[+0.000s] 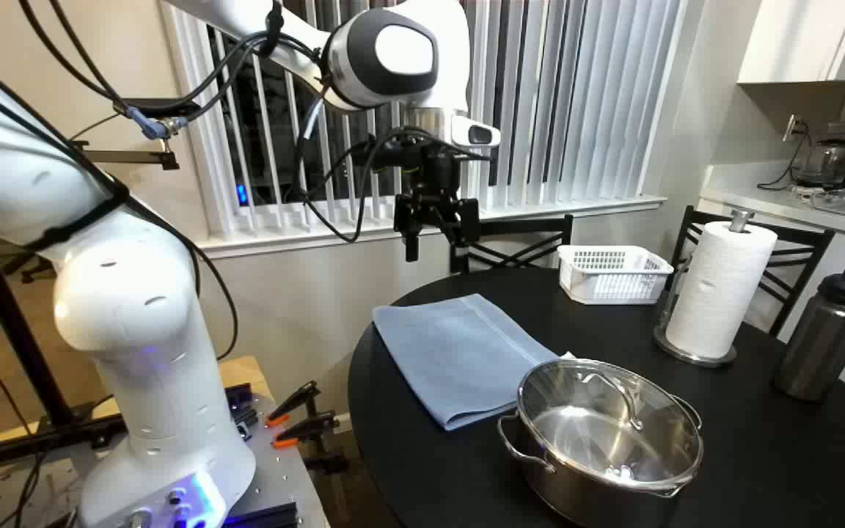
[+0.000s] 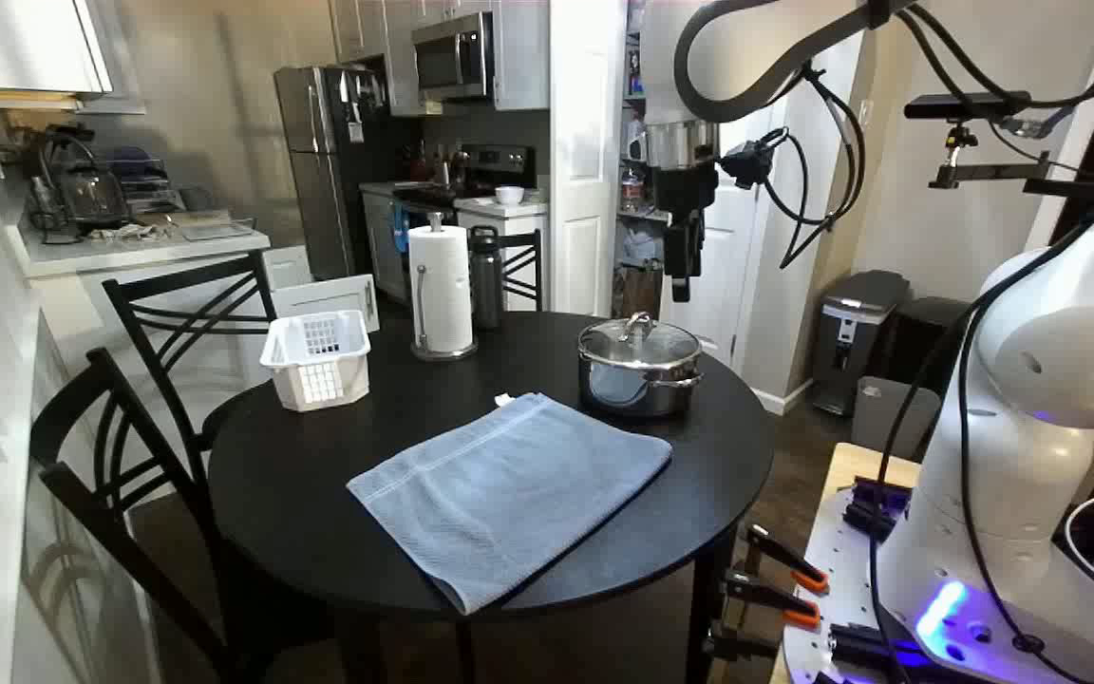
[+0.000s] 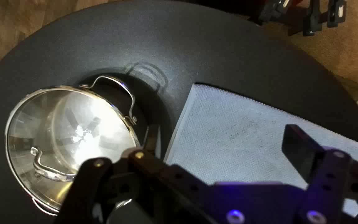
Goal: Remove the glass lid from the silver pot.
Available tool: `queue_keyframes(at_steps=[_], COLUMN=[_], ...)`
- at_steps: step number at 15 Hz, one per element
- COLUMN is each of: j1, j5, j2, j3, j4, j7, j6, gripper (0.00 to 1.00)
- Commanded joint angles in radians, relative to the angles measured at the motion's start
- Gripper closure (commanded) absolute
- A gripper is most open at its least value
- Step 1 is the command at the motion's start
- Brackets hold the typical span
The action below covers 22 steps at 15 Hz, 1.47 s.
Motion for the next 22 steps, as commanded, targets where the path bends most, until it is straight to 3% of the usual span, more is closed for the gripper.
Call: queue_keyframes(at_steps=[1,13,22], j1=[0.003,0.003,-0.133], j5=[-0.001,-0.001,0.157], j2=[0.0,0.0,0.109], j3=[-0.002,-0.002,-0.184], j4=[0.001,0.001,0.026], j7=[0.001,0.001,0.098], j6=[-0.002,-0.002,0.018], gripper=[0.0,0.0,0.0])
